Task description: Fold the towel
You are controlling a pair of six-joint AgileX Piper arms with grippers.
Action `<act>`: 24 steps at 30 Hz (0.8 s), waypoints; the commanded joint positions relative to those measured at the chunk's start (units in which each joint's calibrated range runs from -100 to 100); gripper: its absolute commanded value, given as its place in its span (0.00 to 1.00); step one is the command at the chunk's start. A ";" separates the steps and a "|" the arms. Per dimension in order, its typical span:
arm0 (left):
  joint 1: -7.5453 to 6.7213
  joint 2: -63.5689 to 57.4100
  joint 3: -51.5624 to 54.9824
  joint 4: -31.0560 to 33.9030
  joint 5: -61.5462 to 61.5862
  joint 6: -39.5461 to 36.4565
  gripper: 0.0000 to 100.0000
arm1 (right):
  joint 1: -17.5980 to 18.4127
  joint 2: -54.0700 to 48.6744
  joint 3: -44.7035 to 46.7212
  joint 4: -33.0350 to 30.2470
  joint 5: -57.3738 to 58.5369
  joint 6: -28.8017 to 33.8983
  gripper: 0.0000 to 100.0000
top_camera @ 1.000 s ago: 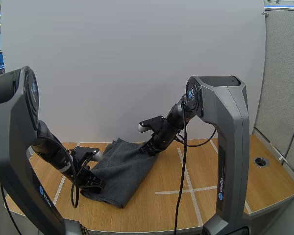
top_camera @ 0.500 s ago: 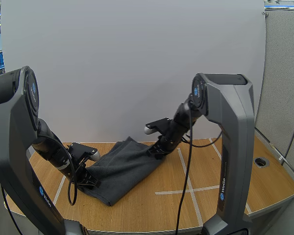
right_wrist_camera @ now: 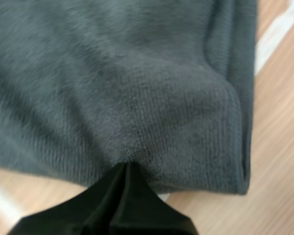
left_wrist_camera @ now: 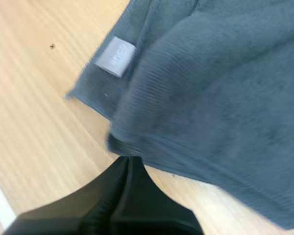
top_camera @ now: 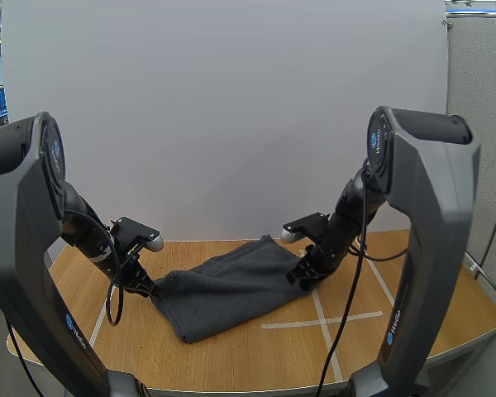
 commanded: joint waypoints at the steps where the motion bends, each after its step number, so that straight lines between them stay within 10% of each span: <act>1: -0.12 -0.08 -0.81 1.11 5.08 1.34 0.00 | -0.31 -11.62 12.31 1.14 1.86 -2.45 0.00; 11: -0.12 -0.61 -1.61 0.71 12.93 2.15 0.00 | -0.31 -25.11 23.92 4.27 1.54 -2.79 0.00; 24: 0.40 -10.23 -2.16 -12.44 39.53 3.27 0.00 | 0.30 -18.31 8.70 12.47 -8.50 -4.24 0.00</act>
